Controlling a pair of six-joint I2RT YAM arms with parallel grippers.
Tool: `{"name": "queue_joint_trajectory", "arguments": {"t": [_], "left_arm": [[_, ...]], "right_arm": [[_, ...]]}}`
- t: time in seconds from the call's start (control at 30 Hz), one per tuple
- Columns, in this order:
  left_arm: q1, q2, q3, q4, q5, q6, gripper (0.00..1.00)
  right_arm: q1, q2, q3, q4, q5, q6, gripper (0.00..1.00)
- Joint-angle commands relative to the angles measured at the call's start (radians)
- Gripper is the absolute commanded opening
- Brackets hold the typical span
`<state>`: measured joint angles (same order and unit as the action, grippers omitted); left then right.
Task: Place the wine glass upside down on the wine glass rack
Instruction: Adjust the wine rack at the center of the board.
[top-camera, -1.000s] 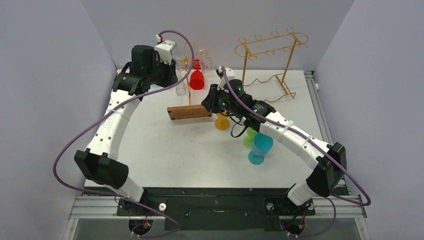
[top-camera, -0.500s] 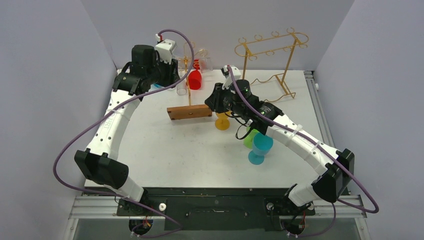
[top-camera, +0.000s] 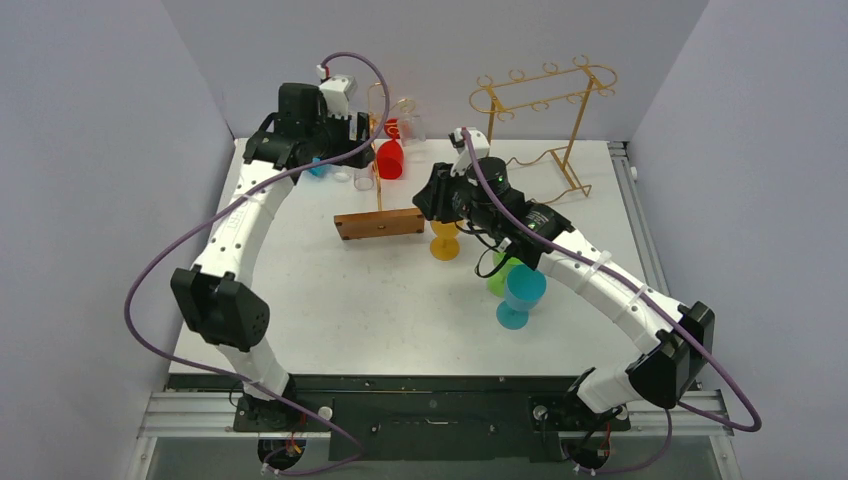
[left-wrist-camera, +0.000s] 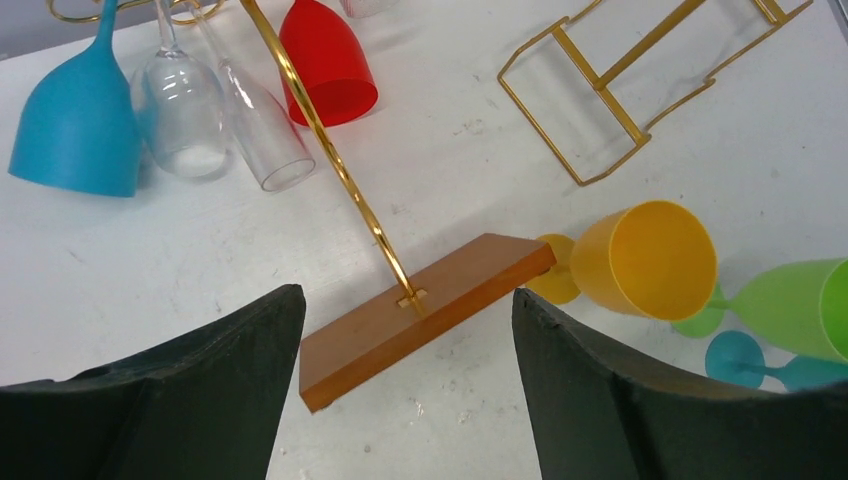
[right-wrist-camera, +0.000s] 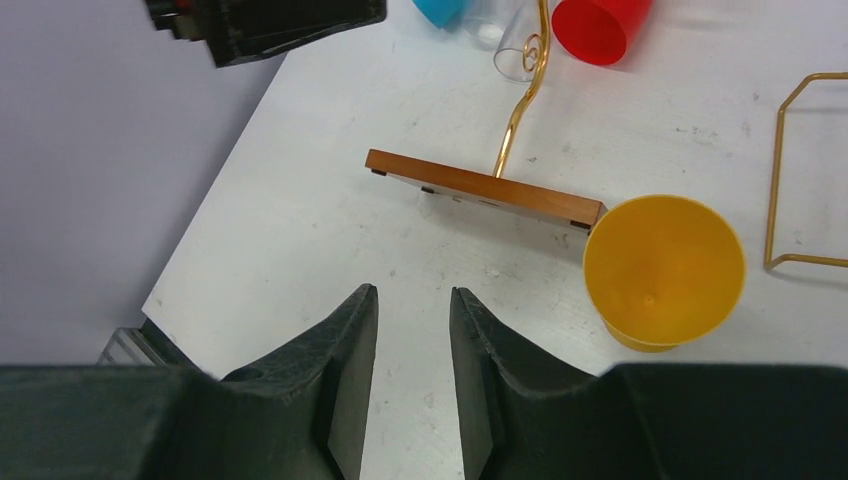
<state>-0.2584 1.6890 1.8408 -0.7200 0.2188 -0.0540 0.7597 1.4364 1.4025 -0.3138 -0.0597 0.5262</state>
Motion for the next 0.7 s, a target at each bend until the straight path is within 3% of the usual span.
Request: {"name": "queue_joint_trajectory", "arguments": {"t": [0.0,0.2,0.4,0.67], "left_arm": [[0.018,0.154,0.117,0.066,0.023,-0.089,0.73],[0.043,0.383,0.308,0.126,0.063,-0.159,0.68],[0.068,0.639,0.614,0.109,0.044,-0.208,0.66],[0.083,0.785,0.658,0.241,0.023,-0.220,0.64]], "right_arm": [[-0.027,-0.076,0.006,0.028,0.042,-0.037,0.31],[-0.066,-0.114,0.001,0.063,0.030,-0.062,0.32],[-0.087,-0.113,-0.001,0.091,0.009,-0.072,0.32],[-0.107,-0.103,-0.018,0.122,-0.013,-0.052,0.32]]}}
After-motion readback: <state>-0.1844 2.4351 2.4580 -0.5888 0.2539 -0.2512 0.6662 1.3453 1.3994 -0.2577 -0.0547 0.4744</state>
